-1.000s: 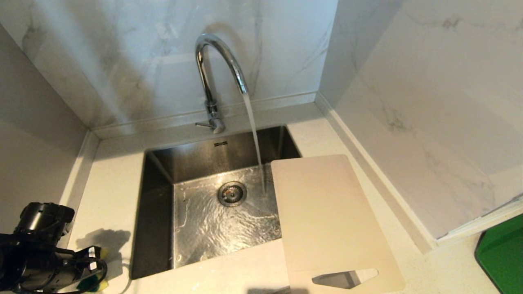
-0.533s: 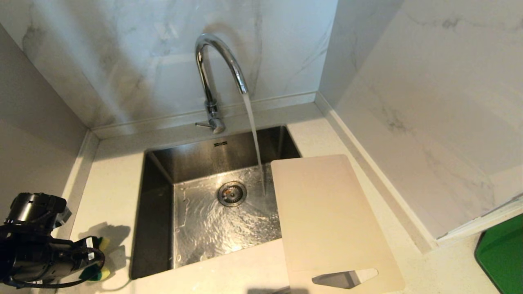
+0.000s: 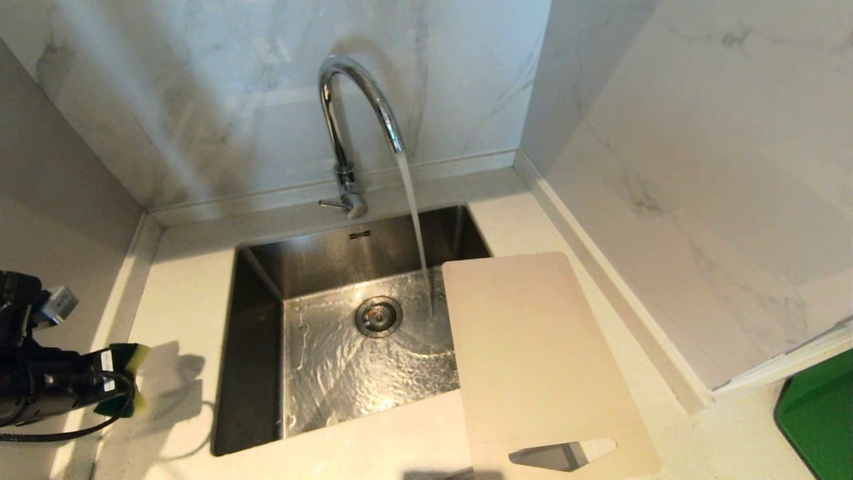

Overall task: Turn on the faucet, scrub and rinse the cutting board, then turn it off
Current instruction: Pick up the cutting board

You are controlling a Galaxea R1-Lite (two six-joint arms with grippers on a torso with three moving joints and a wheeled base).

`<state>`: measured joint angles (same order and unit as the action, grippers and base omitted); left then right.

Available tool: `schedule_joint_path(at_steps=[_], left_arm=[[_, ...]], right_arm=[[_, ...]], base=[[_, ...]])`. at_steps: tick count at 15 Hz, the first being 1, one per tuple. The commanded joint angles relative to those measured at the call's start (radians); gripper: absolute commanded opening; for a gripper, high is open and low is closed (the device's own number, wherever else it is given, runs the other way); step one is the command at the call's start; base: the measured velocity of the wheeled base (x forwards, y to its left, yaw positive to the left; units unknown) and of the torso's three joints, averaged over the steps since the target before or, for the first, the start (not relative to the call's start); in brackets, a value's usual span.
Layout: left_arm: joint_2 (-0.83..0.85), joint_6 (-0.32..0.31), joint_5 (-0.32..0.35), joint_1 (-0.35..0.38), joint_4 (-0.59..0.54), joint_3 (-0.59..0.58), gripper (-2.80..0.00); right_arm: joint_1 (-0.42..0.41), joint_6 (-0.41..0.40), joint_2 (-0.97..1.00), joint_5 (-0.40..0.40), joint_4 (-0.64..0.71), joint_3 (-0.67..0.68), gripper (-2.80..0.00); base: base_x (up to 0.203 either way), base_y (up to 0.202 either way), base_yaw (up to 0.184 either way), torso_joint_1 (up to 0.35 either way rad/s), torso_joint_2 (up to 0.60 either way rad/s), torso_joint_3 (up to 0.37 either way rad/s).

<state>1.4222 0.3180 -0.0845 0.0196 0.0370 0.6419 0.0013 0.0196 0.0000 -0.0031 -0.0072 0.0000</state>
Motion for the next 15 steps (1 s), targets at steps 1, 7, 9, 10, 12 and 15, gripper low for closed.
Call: schedule_joint_path(at_steps=[1, 7, 9, 10, 12, 15], left_arm=[[-0.087, -0.038, 0.000, 0.011, -0.012, 0.033, -2.80], [-0.229, -0.170, 0.007, 0.045, -0.104, 0.126, -2.80], [-0.257, -0.196, 0.013, 0.062, -0.109, 0.165, -2.80], [-0.266, -0.201, 0.026, 0.073, -0.110, 0.186, -2.80], [-0.283, -0.204, 0.047, 0.086, -0.134, 0.230, -2.80], [-0.313, -0.208, 0.051, 0.088, -0.165, 0.251, -2.80]], right_arm=[[0.000, 0.000, 0.000, 0.000, 0.000, 0.000, -2.80], [0.000, 0.000, 0.000, 0.000, 0.000, 0.000, -2.80], [0.000, 0.000, 0.000, 0.000, 0.000, 0.000, -2.80], [0.000, 0.000, 0.000, 0.000, 0.000, 0.000, -2.80], [0.000, 0.000, 0.000, 0.000, 0.000, 0.000, -2.80], [0.000, 0.000, 0.000, 0.000, 0.000, 0.000, -2.80]], base=[[0.000, 0.000, 0.000, 0.000, 0.00, 0.000], [0.000, 0.000, 0.000, 0.000, 0.00, 0.000], [0.000, 0.000, 0.000, 0.000, 0.00, 0.000], [0.000, 0.000, 0.000, 0.000, 0.00, 0.000], [0.000, 0.000, 0.000, 0.000, 0.00, 0.000], [0.000, 0.000, 0.000, 0.000, 0.00, 0.000]])
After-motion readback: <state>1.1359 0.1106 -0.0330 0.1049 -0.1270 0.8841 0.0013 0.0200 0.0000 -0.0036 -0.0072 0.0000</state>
